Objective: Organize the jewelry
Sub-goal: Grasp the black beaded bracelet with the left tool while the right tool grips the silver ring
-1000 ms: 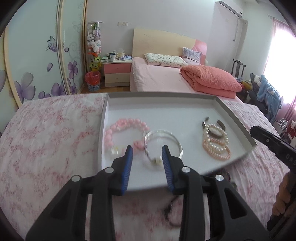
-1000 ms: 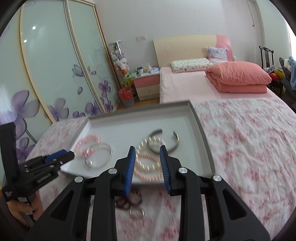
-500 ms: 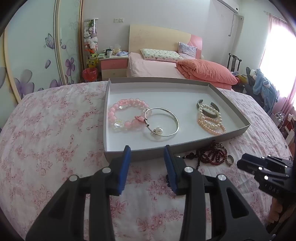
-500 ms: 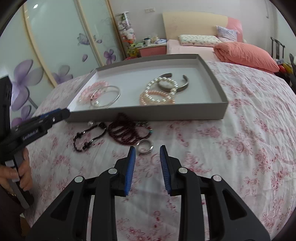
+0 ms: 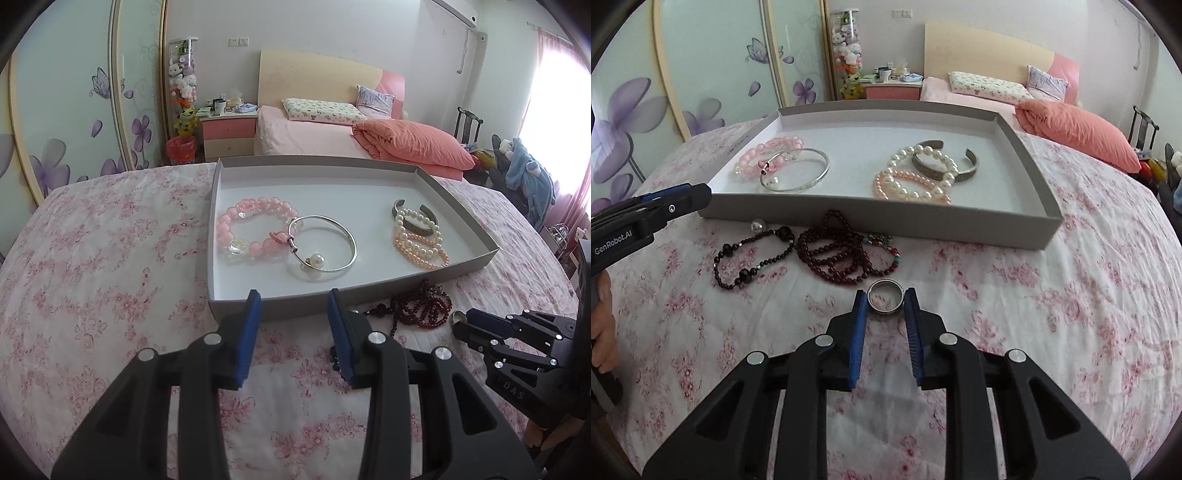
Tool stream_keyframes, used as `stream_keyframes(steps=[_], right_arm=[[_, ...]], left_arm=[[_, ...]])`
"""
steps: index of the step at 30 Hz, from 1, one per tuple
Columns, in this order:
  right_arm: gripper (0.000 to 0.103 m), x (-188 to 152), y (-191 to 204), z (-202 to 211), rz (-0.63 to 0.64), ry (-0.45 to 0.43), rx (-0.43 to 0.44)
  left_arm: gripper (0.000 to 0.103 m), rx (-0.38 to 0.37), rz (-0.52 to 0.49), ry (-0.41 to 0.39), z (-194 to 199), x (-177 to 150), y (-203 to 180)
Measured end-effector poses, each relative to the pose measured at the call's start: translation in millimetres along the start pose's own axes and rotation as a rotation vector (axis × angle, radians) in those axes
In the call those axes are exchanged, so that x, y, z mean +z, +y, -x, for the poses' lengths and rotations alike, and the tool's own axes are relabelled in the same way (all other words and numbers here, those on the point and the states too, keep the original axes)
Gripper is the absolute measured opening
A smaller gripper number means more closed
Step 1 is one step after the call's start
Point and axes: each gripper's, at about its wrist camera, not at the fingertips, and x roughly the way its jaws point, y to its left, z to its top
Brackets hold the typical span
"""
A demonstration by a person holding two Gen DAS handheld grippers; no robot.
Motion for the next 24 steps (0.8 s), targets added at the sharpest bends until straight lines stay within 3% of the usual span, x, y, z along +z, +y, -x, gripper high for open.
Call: stream_keyframes(steps=[13, 24], right_arm=[[0.022, -14, -29, 13, -0.085, -0.01, -0.081], [0.022, -13, -28, 13, -0.085, -0.009, -0.08]], left_arm=[[0.039, -0.025, -0.036, 0.024, 7, -14, -13], [0.039, -0.078, -0.128, 0.139, -15, -36, -37]])
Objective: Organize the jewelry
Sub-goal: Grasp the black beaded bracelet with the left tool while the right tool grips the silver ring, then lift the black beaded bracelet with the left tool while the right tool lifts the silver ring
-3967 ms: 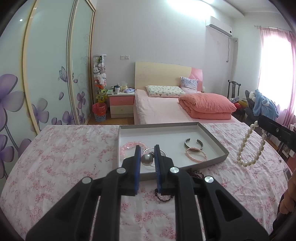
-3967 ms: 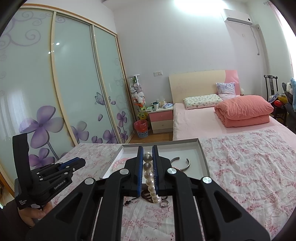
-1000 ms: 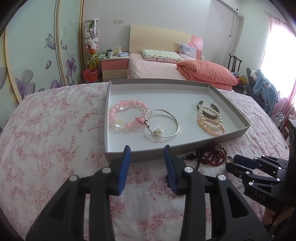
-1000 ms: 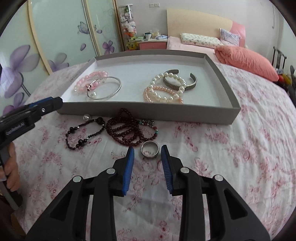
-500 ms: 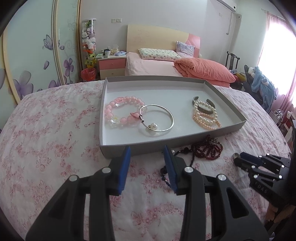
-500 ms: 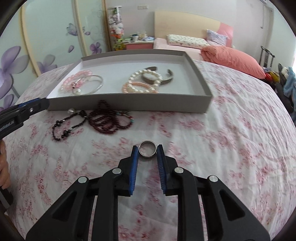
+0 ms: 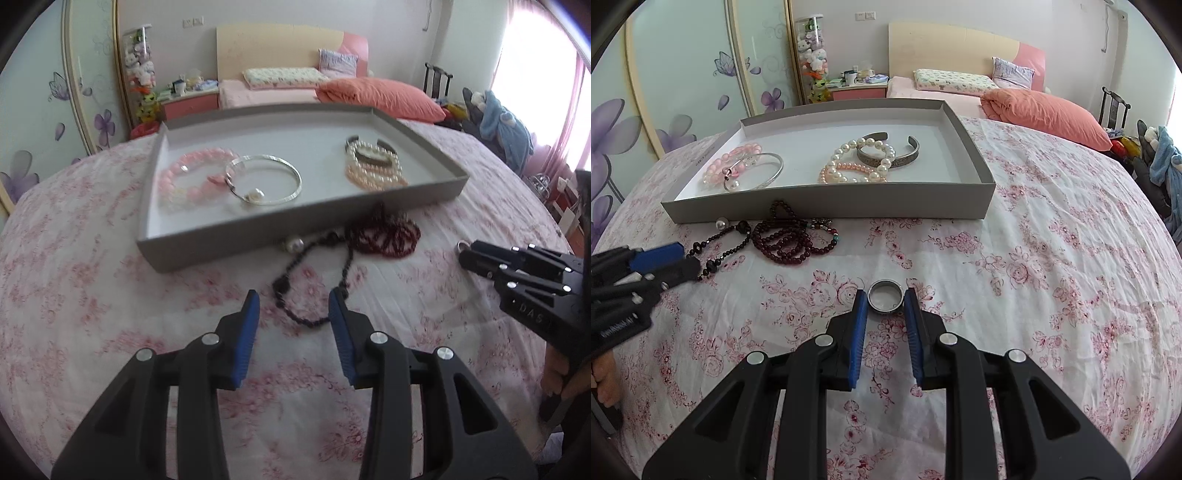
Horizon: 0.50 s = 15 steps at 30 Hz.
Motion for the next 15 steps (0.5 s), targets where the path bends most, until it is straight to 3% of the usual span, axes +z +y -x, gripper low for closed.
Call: stream_keyframes(steps=[6, 11, 15], right_arm=[[0.022, 0.1, 0.1, -0.3, -0.001, 0.0, 0.0], [0.022, 0.0, -0.4, -0.1, -0.001, 0.0, 0.001], [0.022, -0.2, 0.5, -0.3, -0.002, 0.0, 0.002]], left_arm=[[0.034, 0.007, 0.013, 0.002, -5.5, 4.5, -3.9], [0.013, 0.043, 0.005, -0.002, -6.5, 4.7, -3.4], [0.009, 0.061, -0.012, 0.0, -3.6, 0.5, -1.6]])
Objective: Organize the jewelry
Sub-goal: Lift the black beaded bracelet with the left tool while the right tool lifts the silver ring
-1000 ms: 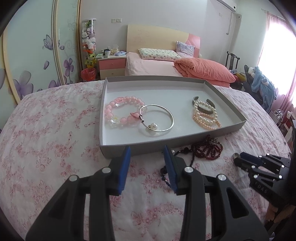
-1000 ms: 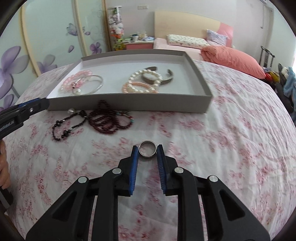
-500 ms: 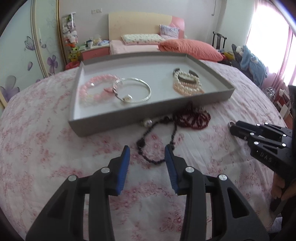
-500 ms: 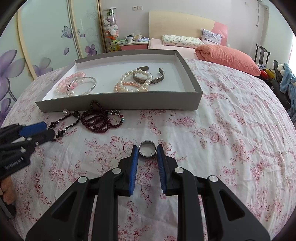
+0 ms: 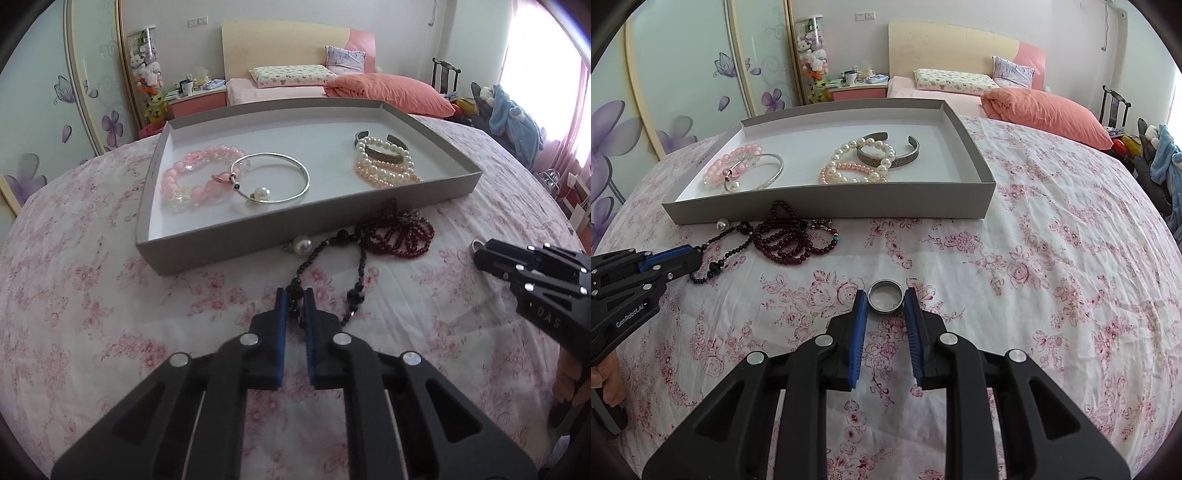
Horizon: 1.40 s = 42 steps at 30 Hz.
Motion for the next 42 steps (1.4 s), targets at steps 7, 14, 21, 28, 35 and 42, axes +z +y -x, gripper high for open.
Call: stream_keyframes(steps=[7, 14, 21, 28, 35, 42], right_arm=[[0.022, 0, 3, -1, 0.007, 0.001, 0.005], [0.022, -1, 4, -1, 0.007, 0.001, 0.006], [0.022, -1, 4, -1, 0.005, 0.001, 0.009], [0.022, 0, 4, -1, 0.006, 0.001, 0.009], [0.022, 0, 4, -1, 0.005, 0.001, 0.01], [0.022, 0, 4, -1, 0.005, 0.002, 0.01]], left_arm=[[0.008, 0.048, 0.014, -0.002, 13, -15, 17], [0.008, 0.091, 0.094, 0.001, 24, -26, 36], [0.009, 0.138, 0.119, -0.009, 27, -31, 32], [0.009, 0.13, 0.128, -0.011, 27, -32, 34], [0.009, 0.133, 0.126, -0.01, 26, -32, 33], [0.009, 0.132, 0.127, -0.01, 26, -32, 33]])
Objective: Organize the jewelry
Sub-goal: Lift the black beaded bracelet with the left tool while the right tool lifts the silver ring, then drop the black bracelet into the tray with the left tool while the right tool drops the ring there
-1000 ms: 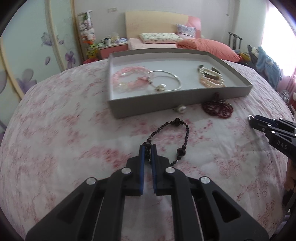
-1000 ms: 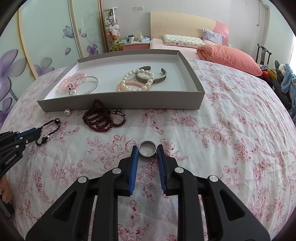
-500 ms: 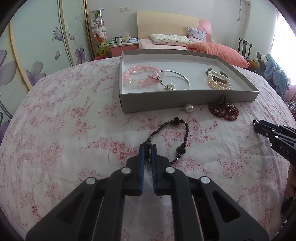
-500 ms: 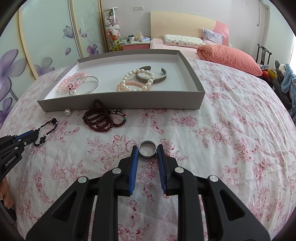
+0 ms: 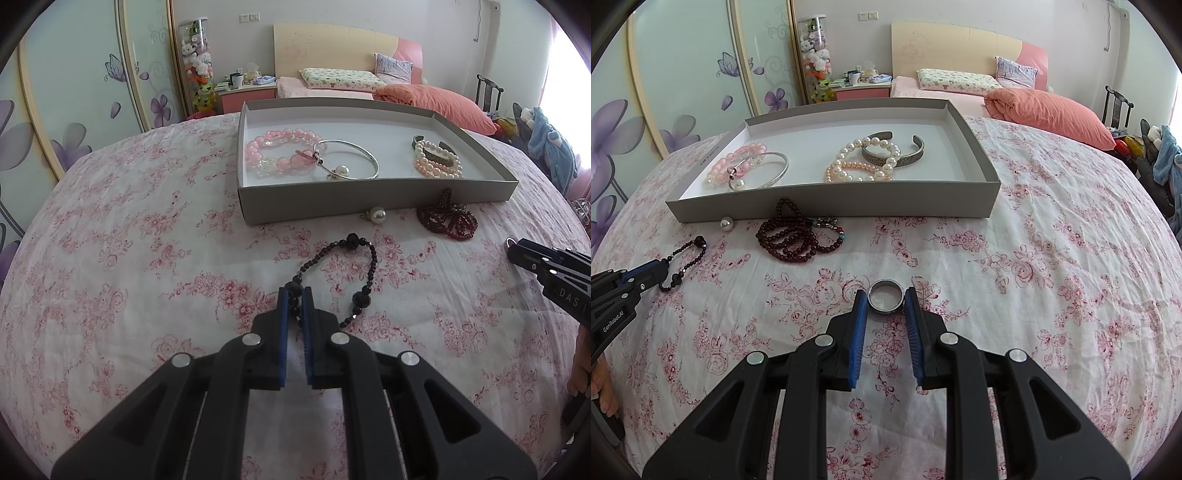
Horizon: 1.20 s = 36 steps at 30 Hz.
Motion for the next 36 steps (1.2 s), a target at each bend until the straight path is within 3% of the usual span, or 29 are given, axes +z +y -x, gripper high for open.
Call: stream_keyframes(steps=[18, 21, 36], right_arm=[[0.022, 0, -1, 0, -0.003, 0.0, 0.003], [0.021, -1, -4, 2, -0.031, -0.012, 0.043], [0.021, 18, 8, 74, -0.038, -0.301, 0.164]], left_arm=[[0.008, -0.005, 0.0, -0.001, 0, 0, -1], [0.007, -0.032, 0.0, -0.005, 1, 0, -2], [0.007, -0.12, 0.071, -0.196, 64, 13, 2]])
